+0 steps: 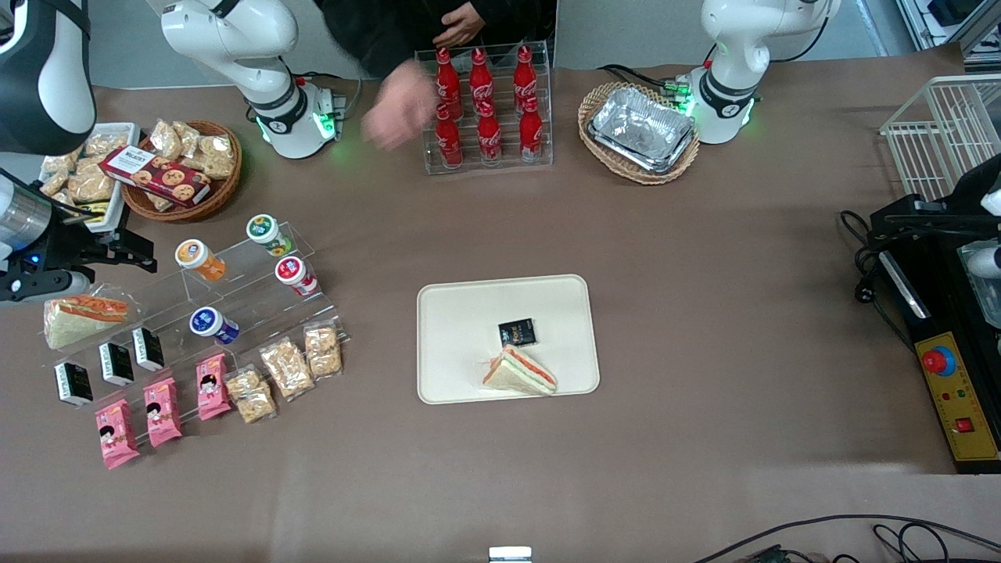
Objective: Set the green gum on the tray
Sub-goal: 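Move the right gripper over the acrylic rack toward the green gum bottle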
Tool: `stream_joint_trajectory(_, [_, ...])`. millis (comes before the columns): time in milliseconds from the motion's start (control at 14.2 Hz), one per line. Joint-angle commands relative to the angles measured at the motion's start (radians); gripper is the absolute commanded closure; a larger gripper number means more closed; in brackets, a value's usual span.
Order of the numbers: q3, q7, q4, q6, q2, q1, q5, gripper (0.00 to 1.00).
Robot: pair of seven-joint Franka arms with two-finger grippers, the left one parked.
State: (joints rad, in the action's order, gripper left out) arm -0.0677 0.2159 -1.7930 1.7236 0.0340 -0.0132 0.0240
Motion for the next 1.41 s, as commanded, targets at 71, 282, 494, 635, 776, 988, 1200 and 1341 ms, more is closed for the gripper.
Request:
stream_joint_trajectory(71, [-0.003,0.013,0.007,-0.051,0.053,-0.002,-0.026,0.00])
stream_joint_trajectory(282, [0.002,-0.001,-0.006,-0.093,0.070,0.002,-0.030,0.00])
stream_joint_trajectory(494, [0.034,-0.171,-0.165,-0.096,0.238,0.024,-0.052,0.00])
stream_joint_trajectory(635, [0.074,-0.243,-0.282,-0.090,0.364,0.026,-0.055,0.00])
stream_joint_trajectory(776, [0.103,-0.263,-0.354,-0.093,0.455,0.027,-0.068,0.00])
stream_joint_trajectory(988, [0.109,-0.263,-0.423,-0.101,0.536,0.027,-0.081,0.00])
stream_joint_trajectory(1200, [0.114,-0.263,-0.454,-0.091,0.550,0.029,-0.088,0.00])
stream_joint_trajectory(1341, [0.129,-0.263,-0.499,-0.036,0.549,0.029,-0.098,0.01])
